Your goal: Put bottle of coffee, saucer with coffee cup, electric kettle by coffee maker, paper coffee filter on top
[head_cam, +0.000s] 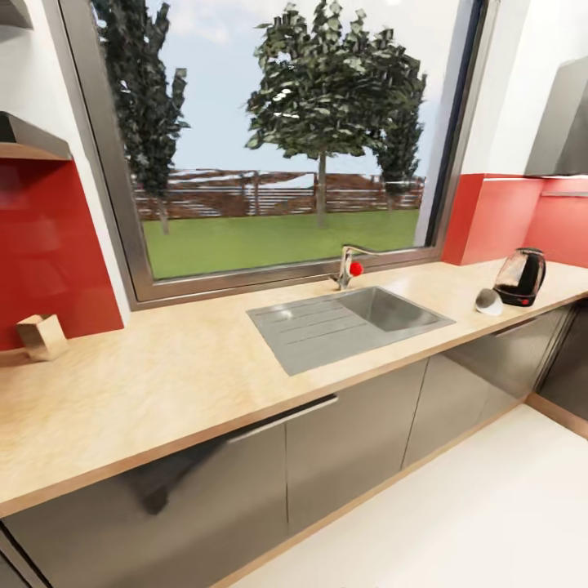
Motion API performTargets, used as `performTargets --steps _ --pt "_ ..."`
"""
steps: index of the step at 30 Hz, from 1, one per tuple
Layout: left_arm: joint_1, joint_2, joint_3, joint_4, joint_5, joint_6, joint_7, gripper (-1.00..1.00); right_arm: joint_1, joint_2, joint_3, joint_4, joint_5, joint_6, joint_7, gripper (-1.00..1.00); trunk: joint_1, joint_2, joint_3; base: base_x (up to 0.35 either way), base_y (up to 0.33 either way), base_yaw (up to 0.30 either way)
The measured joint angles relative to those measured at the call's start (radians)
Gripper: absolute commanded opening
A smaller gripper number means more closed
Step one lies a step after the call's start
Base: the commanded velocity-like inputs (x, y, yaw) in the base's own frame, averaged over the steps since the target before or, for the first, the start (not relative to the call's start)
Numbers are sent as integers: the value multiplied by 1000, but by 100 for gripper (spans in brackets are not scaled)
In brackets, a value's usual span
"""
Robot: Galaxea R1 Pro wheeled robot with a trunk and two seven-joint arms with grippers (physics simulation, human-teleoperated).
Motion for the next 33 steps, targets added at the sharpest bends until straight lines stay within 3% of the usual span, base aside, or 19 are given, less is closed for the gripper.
performTargets --steps 9,23,33 --pt "0 0 0 0 0 0 0 100 0 0 1 0 0 0 0 100 0 0 0 1 -310 -263" --pt "0 1 -1 0 0 0 0 100 0 1 2 0 0 0 0 100 0 0 0 2 -310 -48" --pt "0 1 0 0 1 0 0 100 0 1 2 0 0 0 0 100 0 0 0 92 -187 -221"
